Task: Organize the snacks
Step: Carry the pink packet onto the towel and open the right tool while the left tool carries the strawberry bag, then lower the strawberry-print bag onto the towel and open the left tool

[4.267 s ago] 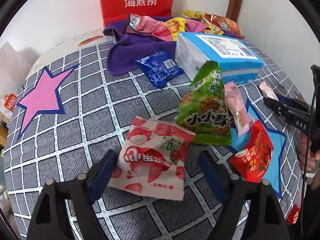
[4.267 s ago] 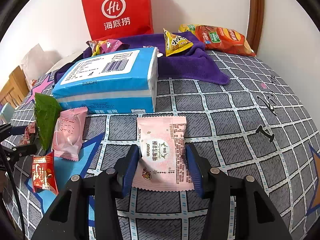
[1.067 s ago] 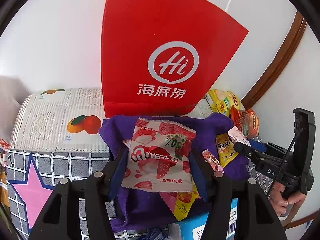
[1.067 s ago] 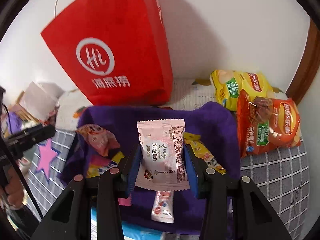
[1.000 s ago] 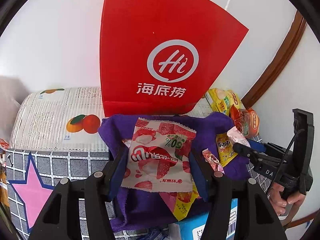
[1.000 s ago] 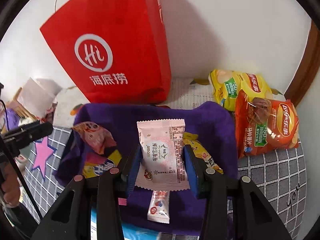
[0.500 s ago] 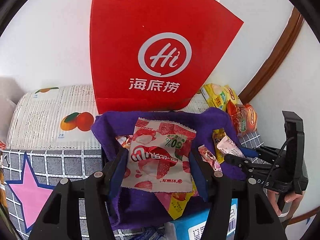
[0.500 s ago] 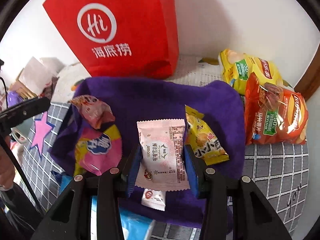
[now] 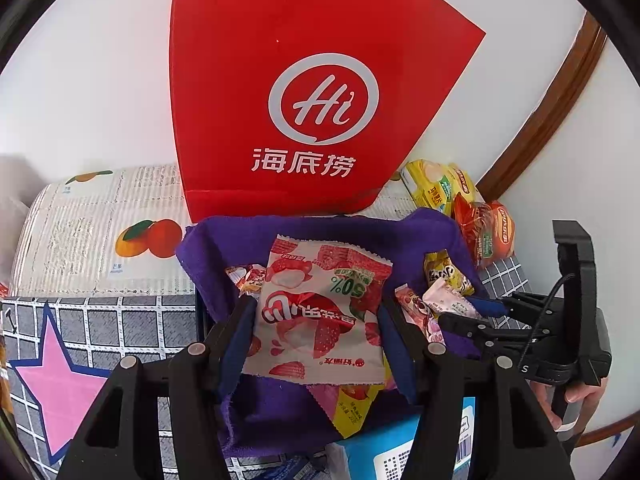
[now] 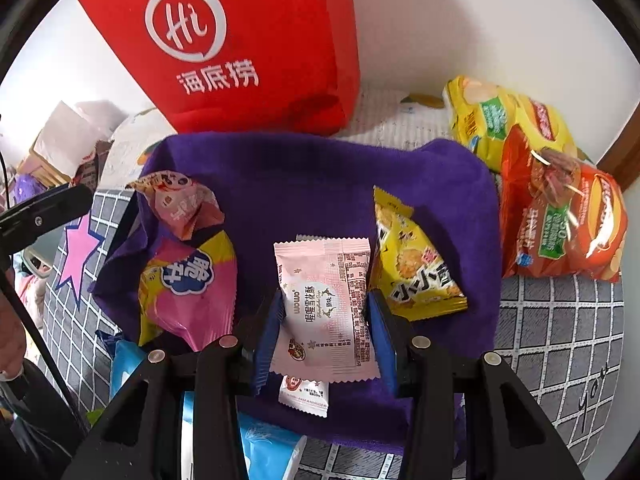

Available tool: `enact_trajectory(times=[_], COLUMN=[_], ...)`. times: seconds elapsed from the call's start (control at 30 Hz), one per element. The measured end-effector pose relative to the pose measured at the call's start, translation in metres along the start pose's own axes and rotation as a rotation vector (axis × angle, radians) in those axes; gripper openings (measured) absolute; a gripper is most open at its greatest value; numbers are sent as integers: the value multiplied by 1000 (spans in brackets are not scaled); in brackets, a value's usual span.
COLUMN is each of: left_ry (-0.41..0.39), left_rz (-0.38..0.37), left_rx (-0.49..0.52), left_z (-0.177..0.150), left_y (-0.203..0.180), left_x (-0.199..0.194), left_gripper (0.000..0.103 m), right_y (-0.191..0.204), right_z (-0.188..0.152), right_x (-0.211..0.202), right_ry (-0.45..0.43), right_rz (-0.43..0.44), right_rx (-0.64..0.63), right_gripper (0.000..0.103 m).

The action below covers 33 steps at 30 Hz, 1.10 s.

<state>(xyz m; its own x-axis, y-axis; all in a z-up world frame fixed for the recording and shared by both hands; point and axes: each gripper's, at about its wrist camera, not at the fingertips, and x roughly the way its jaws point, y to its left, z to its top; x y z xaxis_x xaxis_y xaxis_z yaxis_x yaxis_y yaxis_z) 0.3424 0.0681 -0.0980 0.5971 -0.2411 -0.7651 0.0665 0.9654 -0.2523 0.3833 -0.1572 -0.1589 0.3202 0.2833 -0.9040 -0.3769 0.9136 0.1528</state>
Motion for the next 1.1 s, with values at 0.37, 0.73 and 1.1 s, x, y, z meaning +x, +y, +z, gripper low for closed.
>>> enact_trajectory(times=[0.37, 0.73, 1.1], left_ry=[16, 77, 122], left_rz=[4, 2, 5], left_rx=[-7, -10, -9], left_z=[0, -3, -6], left_y=[1, 1, -1], left_x=[4, 19, 28], left_gripper=[58, 58, 58], right_y=[0, -5, -4], right_z=[2, 4, 5], right_x=[-1, -29, -41], right_ry=[-1, -89, -133], right_rz=[-11, -5, -20], right_rx=[2, 47, 57], right_gripper=[58, 60, 60])
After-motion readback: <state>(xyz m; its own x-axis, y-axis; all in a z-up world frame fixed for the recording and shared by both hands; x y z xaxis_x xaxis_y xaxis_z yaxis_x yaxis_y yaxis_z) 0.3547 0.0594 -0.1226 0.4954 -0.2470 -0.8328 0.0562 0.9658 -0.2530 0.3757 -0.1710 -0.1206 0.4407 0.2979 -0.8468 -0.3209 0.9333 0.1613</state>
